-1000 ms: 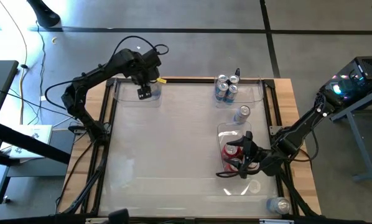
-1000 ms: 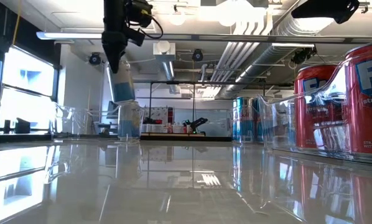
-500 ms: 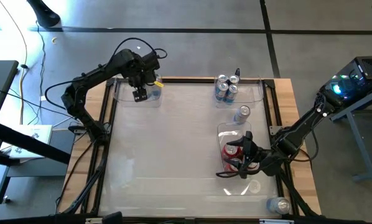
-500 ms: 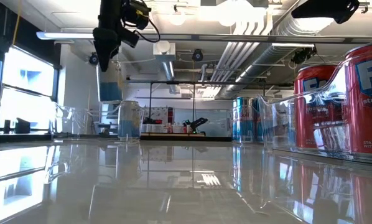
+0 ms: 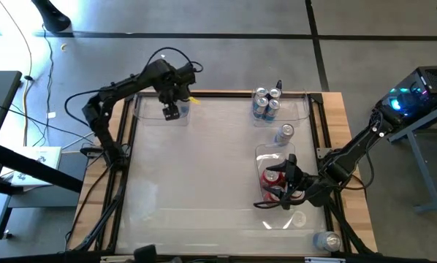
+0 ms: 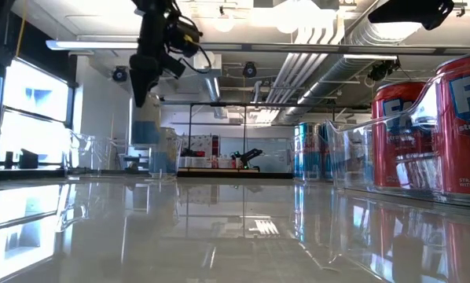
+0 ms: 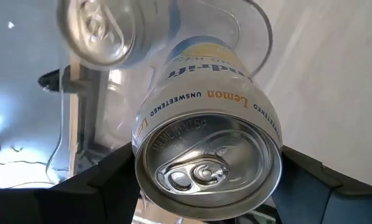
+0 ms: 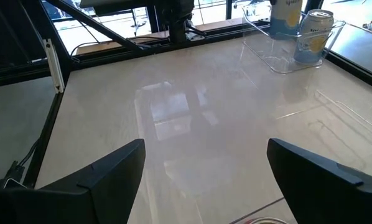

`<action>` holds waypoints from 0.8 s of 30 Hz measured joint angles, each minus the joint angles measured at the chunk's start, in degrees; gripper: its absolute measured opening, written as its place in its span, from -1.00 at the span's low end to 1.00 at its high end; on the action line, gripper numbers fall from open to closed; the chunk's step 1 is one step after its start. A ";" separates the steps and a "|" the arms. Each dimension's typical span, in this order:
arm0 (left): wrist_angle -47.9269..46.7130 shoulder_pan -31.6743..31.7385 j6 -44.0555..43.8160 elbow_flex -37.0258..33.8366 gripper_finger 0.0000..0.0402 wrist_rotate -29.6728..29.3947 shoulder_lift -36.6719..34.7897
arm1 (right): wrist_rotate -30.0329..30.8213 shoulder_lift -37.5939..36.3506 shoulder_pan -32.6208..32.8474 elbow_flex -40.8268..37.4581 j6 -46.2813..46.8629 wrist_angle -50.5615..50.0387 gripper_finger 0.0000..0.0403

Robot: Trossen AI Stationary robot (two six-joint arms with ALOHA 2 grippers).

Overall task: Sort soda cans
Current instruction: Put the bottom left white soda can into the top left transparent bin

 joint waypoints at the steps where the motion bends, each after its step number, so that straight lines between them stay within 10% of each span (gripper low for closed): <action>1: 0.24 -0.03 0.16 -0.01 0.37 0.04 0.56 | 0.00 0.01 0.00 -0.01 0.00 0.00 0.66; 24: 11.19 -0.32 5.32 -0.04 0.42 3.54 9.14 | 0.02 -0.01 0.00 -0.01 0.52 0.04 0.66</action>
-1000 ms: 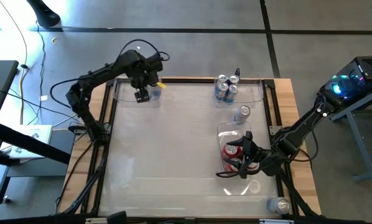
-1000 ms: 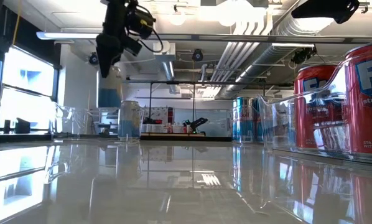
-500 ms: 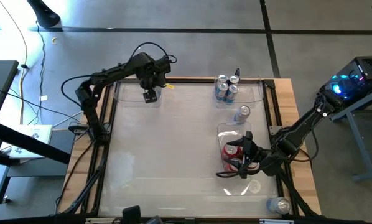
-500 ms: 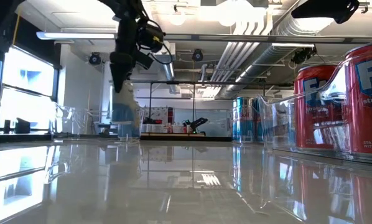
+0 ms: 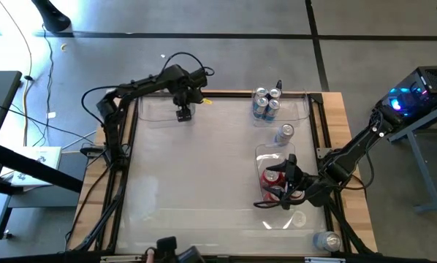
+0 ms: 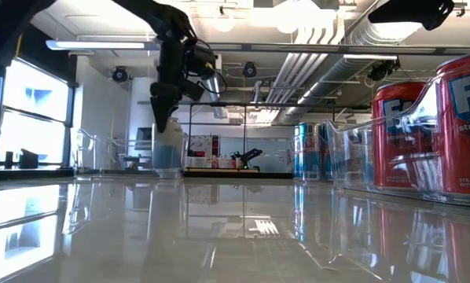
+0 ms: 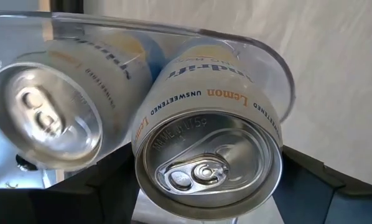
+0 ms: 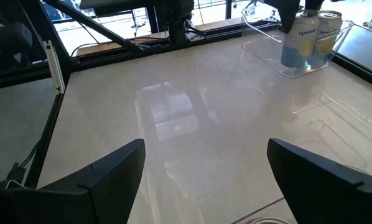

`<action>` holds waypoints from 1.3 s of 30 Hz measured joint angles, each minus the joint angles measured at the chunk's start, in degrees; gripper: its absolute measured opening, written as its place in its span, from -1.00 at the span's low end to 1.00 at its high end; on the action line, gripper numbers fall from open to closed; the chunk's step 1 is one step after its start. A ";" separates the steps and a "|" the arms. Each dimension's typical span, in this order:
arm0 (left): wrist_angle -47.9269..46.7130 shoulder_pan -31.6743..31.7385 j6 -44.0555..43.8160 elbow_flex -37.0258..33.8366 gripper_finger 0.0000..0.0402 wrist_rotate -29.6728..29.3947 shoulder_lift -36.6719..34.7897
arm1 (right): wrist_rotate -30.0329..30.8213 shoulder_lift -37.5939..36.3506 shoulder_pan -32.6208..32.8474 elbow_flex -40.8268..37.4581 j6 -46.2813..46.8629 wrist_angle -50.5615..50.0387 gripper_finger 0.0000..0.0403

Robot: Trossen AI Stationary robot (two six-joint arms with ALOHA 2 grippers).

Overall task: Sort soda cans
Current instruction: Put the bottom left white soda can into the top left transparent bin, then put the top white soda can into the top left transparent bin

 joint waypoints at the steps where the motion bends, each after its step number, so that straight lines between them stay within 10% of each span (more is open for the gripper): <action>1: 0.15 0.02 0.04 0.00 0.43 0.15 0.38 | 0.00 0.01 0.00 0.00 0.00 0.02 0.66; 39: 1.90 1.81 -5.12 0.07 0.66 1.49 -8.49 | 0.37 0.02 0.00 0.00 0.63 -0.07 0.66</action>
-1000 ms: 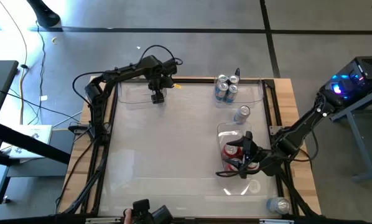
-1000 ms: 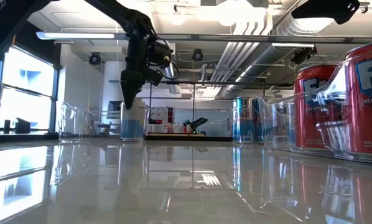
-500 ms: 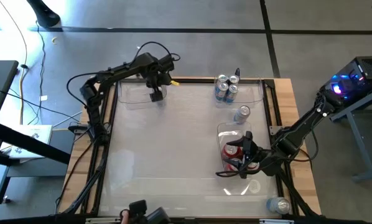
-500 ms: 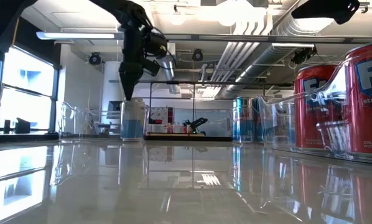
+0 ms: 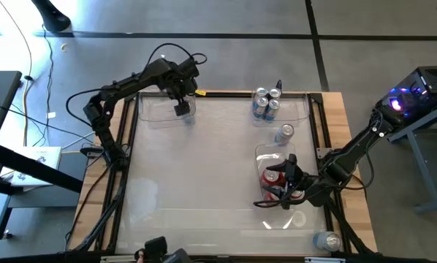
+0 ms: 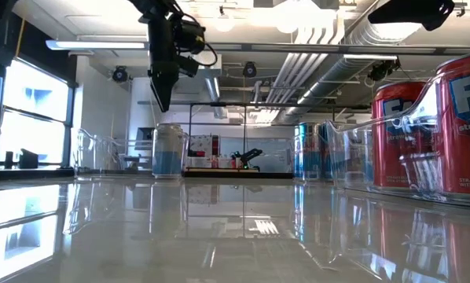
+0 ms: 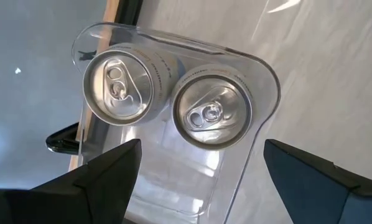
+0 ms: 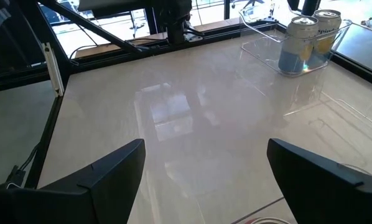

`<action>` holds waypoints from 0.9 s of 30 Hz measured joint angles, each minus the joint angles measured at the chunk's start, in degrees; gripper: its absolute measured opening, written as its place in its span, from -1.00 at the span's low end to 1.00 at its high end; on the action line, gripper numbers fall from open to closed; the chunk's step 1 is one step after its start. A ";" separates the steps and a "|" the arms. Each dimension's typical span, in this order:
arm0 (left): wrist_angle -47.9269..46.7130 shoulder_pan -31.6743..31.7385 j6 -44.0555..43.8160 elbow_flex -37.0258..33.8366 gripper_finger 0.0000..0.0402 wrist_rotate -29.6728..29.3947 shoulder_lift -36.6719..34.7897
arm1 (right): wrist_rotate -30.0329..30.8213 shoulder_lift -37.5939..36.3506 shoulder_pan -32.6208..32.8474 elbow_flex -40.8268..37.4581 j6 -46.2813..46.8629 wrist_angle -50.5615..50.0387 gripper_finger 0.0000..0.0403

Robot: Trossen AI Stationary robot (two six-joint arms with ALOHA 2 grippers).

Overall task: Sort soda cans
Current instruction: Put the top white soda can into the top left transparent bin

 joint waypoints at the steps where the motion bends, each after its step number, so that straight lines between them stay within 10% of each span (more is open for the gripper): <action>1: 0.00 0.00 0.00 0.00 0.66 0.02 -0.04 | 0.00 0.00 0.01 0.00 0.00 0.02 0.66; 27: 7.06 1.51 -7.46 0.00 0.66 6.41 0.20 | 0.00 0.00 0.02 0.00 0.15 -0.13 0.66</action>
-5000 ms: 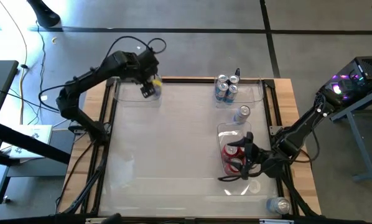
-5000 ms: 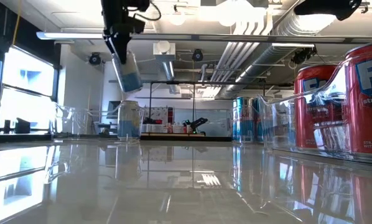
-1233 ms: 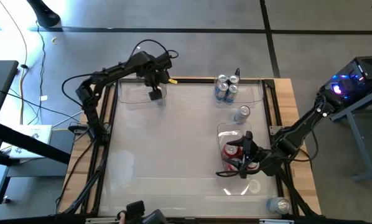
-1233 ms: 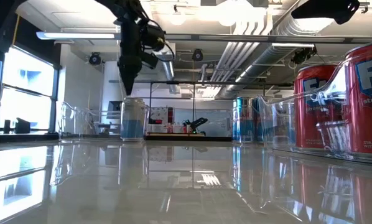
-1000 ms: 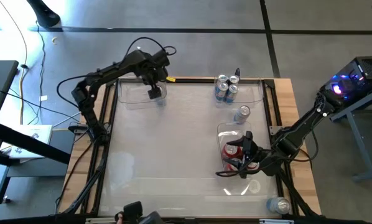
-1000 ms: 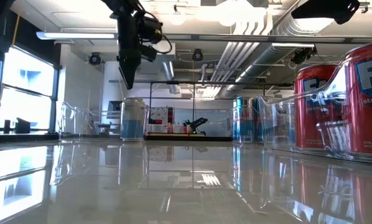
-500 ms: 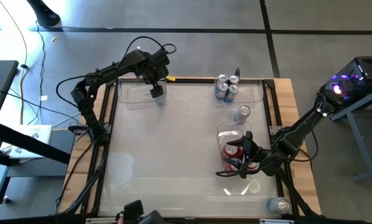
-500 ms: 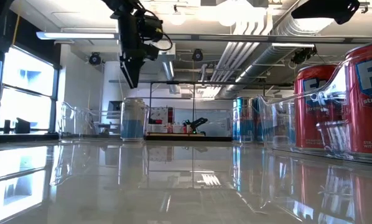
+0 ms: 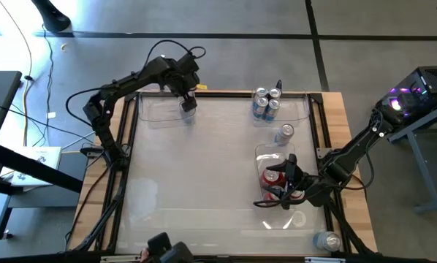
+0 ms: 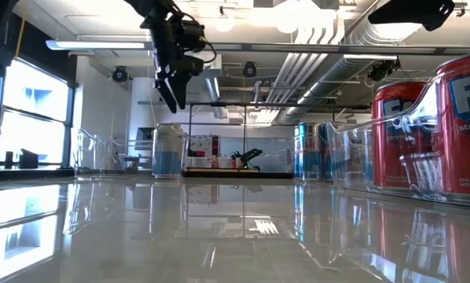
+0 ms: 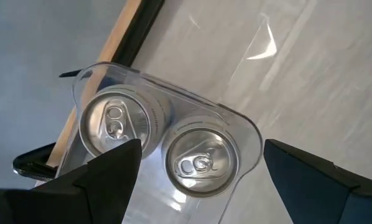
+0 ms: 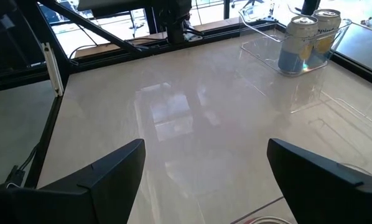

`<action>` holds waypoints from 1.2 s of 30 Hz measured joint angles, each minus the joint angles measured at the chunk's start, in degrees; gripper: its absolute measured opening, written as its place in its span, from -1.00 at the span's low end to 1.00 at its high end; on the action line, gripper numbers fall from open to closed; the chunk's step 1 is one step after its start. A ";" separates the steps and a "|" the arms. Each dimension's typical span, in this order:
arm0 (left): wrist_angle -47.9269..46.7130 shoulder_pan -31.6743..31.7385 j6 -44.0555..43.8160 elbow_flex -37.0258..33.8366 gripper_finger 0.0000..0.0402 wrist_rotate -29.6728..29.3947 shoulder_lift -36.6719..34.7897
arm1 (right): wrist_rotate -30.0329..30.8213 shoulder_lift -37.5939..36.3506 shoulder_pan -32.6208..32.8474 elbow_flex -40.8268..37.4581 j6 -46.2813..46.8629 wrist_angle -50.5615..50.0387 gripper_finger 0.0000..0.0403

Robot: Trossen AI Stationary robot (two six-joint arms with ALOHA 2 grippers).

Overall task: Sort soda cans
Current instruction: Put the top white soda can into the top left transparent bin

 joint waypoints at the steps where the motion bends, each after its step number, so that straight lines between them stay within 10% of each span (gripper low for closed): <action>1: -0.01 0.11 -0.01 0.00 0.66 -0.01 0.00 | 0.00 0.00 -0.01 0.00 -0.04 -0.01 0.66; 12: 1.57 -2.03 -1.09 -0.05 0.66 -4.44 -2.66 | 0.00 0.00 0.11 0.00 -0.15 -0.04 0.66; 27: 39.42 -27.86 -7.41 -20.49 0.66 -14.88 -14.08 | 6.43 -0.17 6.60 0.22 1.93 -0.86 0.66; 36: 56.87 -44.63 -16.37 -31.45 0.66 -25.70 -12.32 | 5.63 -1.38 2.78 16.55 28.33 -43.53 0.66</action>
